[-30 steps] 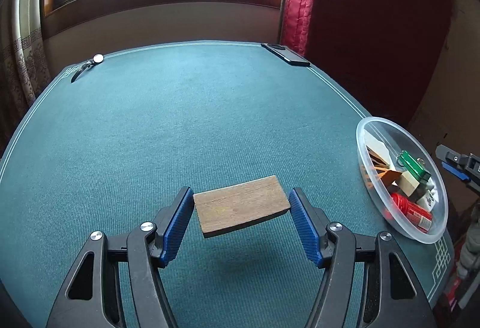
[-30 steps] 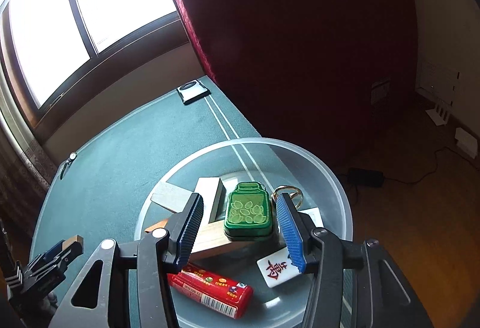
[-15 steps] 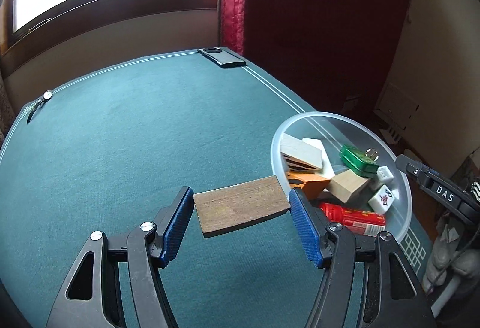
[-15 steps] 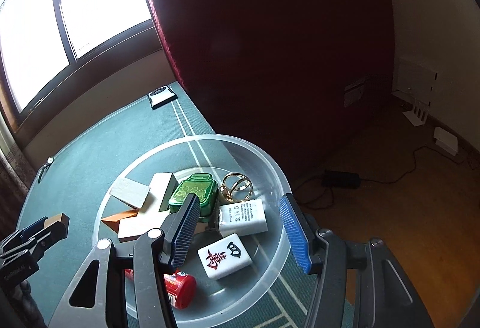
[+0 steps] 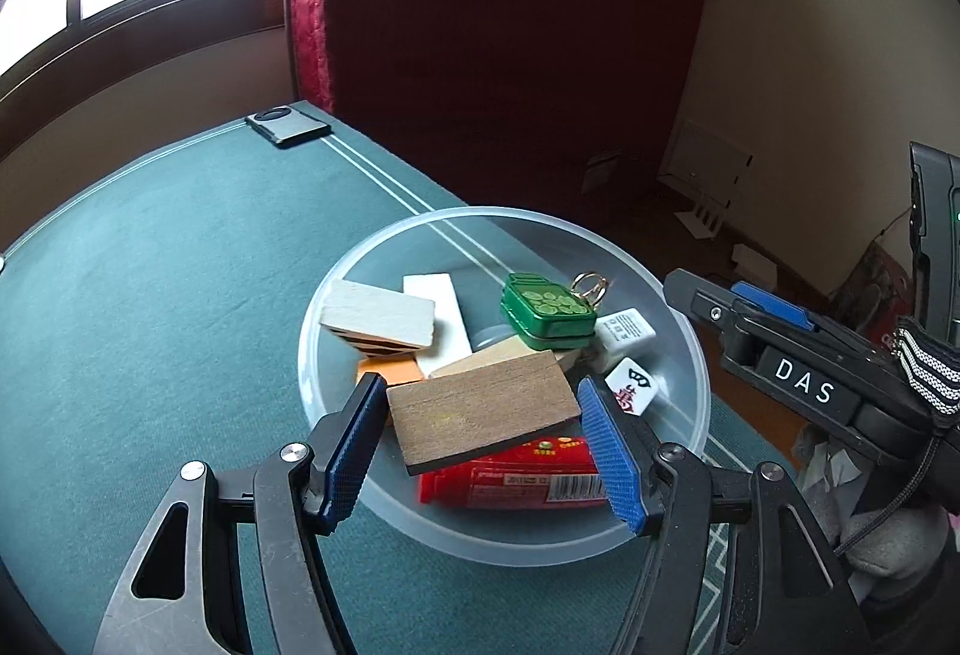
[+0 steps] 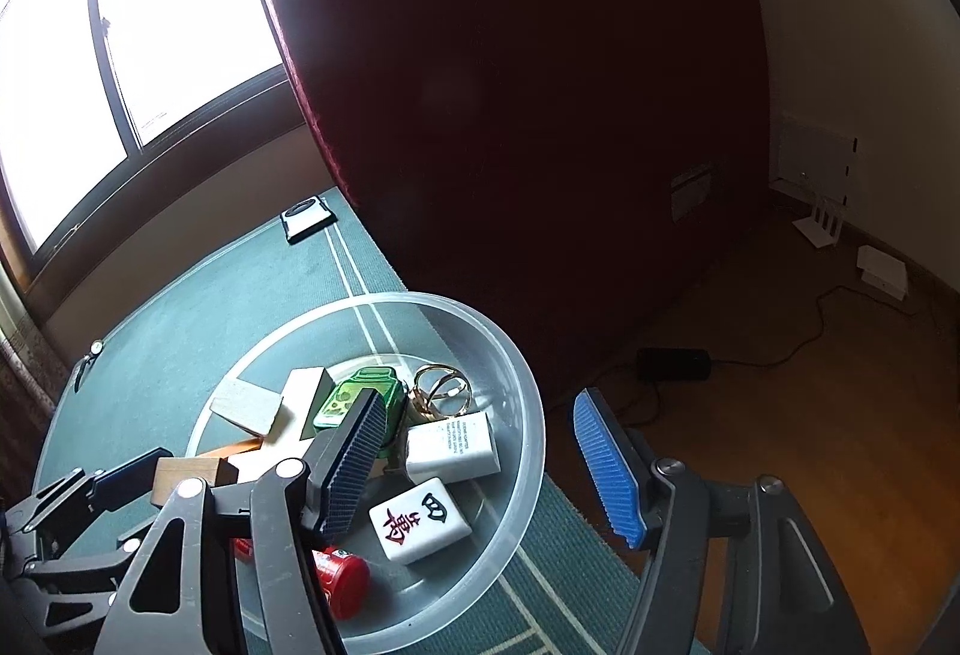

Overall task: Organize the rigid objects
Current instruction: 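Lower the dark wooden block into the bowl and open the left gripper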

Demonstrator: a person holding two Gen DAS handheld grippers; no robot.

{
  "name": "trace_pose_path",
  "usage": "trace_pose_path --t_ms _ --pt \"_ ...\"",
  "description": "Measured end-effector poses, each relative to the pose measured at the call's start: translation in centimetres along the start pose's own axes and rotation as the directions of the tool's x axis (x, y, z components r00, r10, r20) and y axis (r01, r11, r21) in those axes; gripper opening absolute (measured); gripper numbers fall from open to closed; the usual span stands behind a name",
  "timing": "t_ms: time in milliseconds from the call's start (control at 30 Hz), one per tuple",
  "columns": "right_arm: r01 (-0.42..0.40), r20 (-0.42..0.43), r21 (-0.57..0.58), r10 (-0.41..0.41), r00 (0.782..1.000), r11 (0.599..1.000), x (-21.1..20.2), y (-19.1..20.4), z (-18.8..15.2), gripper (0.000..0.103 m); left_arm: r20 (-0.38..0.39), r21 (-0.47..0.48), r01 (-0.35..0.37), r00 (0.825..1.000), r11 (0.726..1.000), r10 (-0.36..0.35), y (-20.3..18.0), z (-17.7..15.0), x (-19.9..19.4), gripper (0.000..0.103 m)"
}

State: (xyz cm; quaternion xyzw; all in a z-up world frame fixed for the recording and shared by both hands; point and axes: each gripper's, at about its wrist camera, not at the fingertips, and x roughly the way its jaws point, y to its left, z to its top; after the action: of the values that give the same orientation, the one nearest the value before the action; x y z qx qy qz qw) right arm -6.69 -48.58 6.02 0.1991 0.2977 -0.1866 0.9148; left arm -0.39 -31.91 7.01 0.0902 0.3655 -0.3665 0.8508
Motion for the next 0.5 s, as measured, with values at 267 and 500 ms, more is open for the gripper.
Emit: trace_pose_path --t_ms 267,500 --pt "0.013 0.017 0.030 -0.013 1.000 0.999 0.2 -0.5 0.3 0.084 0.012 0.022 0.050 0.999 0.998 -0.050 -1.1 -0.2 0.4 0.079" --pt "0.014 0.012 0.026 -0.014 1.000 1.000 0.1 0.1 0.1 0.099 0.020 0.011 -0.056 0.998 0.998 0.056 0.1 -0.8 -0.5 0.080"
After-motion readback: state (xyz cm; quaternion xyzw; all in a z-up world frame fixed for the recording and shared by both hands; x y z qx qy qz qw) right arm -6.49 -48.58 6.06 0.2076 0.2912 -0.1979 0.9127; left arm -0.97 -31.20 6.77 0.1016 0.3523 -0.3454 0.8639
